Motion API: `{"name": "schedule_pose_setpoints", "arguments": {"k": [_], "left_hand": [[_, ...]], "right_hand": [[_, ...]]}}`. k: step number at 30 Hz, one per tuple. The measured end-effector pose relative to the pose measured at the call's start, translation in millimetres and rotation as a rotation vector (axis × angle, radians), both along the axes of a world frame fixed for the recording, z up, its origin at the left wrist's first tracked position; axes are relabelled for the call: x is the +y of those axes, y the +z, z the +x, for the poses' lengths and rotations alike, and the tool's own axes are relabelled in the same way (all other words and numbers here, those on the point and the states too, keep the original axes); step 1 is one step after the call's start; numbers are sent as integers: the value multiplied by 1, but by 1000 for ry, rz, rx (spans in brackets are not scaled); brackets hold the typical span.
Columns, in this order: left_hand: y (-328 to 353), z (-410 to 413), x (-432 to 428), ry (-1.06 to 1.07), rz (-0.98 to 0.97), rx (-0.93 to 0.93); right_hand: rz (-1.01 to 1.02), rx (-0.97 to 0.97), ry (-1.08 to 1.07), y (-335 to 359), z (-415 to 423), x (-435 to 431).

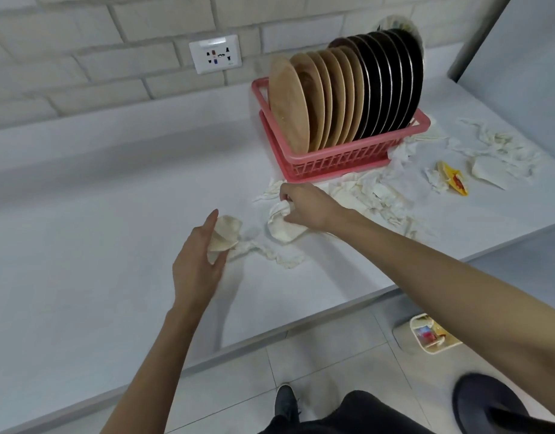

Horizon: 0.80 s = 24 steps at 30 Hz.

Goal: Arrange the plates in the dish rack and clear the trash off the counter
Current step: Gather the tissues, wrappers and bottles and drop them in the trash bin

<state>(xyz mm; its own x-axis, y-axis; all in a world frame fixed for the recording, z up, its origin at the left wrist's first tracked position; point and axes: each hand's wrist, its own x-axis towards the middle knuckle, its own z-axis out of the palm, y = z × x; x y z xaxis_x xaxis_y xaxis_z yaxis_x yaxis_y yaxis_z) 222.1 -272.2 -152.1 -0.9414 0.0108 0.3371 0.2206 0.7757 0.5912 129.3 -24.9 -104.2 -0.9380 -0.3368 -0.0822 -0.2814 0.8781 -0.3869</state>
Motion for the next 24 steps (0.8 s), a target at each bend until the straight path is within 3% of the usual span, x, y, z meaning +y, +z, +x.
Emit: {"name": "schedule_pose_setpoints", "arguments": {"k": [6,12,16,21,24], "left_hand": [[12,-24,-17,-34,-188,29],[34,-25,11,-138,30,1],[45,-26,38,-238,76,-14],[53,-26,55,-287,-88,42],[53,-24,59,-307,-165,49]], "right_hand": [[-66,69,-168,10,22,18],[-244,-122,-224,-1,49,26],[-276,-260,-196,-12,65,24],[-38,-187,-142,-10,80,20],[-15,-183,-187,-7,82,25]]}}
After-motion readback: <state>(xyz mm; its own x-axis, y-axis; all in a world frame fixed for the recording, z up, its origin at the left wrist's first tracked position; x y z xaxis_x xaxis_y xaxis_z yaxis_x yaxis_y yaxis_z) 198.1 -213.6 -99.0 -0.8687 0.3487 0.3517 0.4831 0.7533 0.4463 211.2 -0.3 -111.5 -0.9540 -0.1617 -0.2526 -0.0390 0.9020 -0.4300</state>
